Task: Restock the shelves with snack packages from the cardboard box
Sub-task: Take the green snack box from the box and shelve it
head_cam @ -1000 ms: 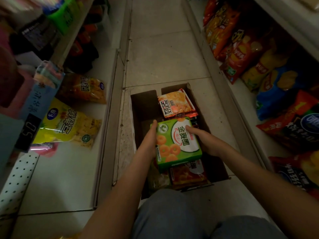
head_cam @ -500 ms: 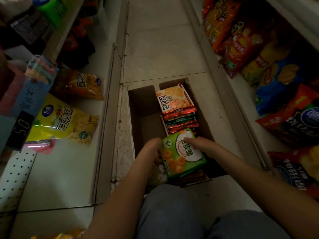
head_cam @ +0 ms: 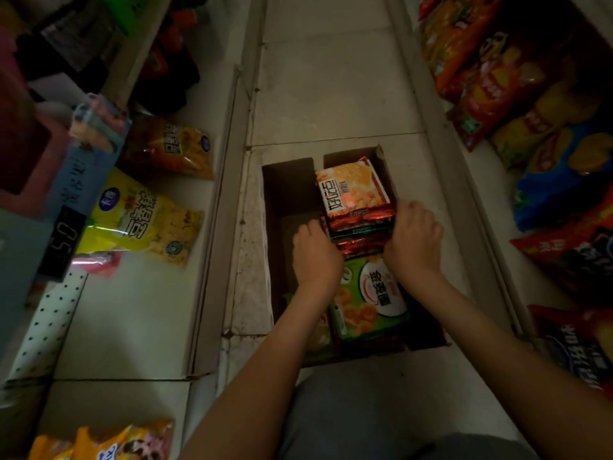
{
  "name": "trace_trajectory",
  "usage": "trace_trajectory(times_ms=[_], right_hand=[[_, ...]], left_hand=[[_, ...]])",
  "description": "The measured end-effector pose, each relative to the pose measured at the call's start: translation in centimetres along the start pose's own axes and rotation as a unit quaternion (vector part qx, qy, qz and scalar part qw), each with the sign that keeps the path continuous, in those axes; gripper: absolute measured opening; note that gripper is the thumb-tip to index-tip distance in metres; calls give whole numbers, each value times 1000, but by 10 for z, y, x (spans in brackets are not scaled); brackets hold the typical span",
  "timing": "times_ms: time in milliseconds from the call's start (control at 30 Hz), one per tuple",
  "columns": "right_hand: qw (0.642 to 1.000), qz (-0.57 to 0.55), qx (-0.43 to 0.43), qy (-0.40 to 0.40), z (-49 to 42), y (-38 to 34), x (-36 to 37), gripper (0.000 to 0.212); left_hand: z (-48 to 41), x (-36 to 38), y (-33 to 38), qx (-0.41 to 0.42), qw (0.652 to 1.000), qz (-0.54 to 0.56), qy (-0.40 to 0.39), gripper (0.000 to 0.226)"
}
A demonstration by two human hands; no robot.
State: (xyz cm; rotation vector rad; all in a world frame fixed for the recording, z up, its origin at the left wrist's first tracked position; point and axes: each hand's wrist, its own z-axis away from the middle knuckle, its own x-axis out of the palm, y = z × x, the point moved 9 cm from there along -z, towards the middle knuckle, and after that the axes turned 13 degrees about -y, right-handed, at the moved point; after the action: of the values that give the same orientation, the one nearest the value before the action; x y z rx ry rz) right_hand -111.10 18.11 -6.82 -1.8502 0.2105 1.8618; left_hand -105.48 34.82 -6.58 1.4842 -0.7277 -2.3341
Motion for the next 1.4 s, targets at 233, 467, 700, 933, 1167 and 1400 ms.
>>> trace_trajectory(times_ms=[233,467,700,933,1167,1400], right_hand=[[915,-241,223,-234,2,71,59,30],[928,-223,199,-221,7,61,64,26],[922,-227,222,-222,16,55,50,27],[920,-217,244,-216,39,36,-36,28],[913,-196,271,-233,59,12,-184,28],[914,-190,262,-244,41,-4,-312,30]], left_hand=[[6,9,-31,-54,963,-259,53,77],[0,-21,-71,-202,977,-74,-8,71],[1,-39,-92,-267,955,-28,-123,21],[32,-101,-44,-275,950,-72,-133,21],[87,-207,46,-314,934,-84,-150,26],[115,-303,136,-308,938,-59,-150,26]])
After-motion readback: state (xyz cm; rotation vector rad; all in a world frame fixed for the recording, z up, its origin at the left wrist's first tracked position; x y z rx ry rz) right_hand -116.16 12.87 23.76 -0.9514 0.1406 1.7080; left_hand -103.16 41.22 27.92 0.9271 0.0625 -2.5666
